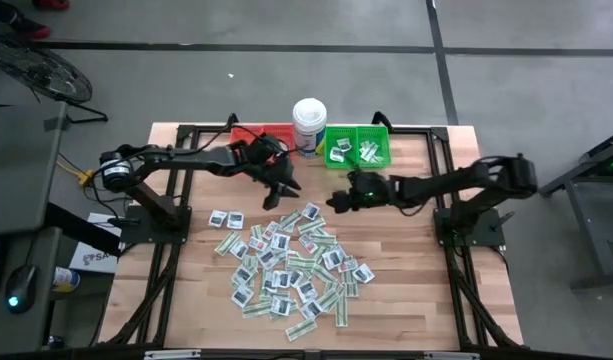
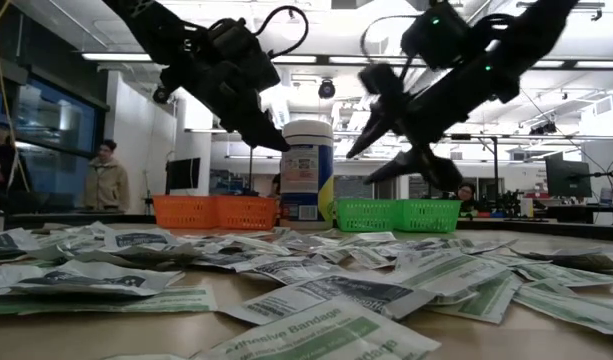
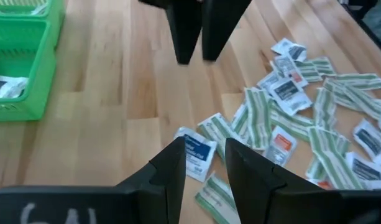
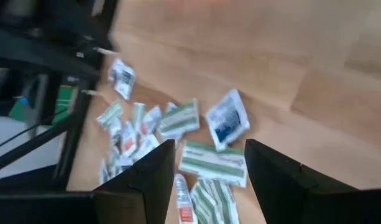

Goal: Pick & Place First Aid Supplies
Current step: Put the blue alcohol pad into the right orange bin

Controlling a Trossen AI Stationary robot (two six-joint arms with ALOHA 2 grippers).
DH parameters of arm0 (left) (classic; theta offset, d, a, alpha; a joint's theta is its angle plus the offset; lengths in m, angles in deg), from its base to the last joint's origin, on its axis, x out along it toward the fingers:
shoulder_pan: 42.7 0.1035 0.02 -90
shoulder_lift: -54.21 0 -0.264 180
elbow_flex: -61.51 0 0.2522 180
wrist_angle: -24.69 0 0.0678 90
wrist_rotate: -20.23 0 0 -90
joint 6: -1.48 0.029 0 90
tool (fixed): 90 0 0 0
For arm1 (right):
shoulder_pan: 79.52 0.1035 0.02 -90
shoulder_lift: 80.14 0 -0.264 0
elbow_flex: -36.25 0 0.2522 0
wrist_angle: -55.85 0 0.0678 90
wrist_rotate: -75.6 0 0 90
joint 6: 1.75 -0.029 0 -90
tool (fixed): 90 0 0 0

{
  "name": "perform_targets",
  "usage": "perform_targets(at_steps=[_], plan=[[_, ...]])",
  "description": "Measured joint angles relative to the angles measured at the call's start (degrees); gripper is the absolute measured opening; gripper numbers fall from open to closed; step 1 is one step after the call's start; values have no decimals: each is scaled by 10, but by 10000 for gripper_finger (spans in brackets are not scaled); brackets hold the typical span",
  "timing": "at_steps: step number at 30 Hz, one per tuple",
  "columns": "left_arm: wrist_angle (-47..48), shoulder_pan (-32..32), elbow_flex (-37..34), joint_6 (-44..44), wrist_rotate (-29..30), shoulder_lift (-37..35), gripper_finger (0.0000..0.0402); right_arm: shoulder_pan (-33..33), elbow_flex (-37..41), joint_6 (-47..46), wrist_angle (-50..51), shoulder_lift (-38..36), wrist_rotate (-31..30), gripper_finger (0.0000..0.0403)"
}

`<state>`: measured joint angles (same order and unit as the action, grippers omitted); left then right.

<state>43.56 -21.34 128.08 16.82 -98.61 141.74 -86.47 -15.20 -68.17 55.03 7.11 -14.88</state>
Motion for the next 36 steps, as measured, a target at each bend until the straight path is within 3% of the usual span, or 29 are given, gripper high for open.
perform_targets(at_steps=[9,20,26,36], plan=[[60,0,0,53,35,-32,110,4,-14,-54,-34,87,17,188],[58,0,0,61,26,-49,110,4,-36,-74,-71,143,26,188],[101,0,0,75,39,-107,110,4,-81,-68,-20,167,17,188],[180,0,0,88,90,-235,110,4,-87,-71,1,170,-7,188]])
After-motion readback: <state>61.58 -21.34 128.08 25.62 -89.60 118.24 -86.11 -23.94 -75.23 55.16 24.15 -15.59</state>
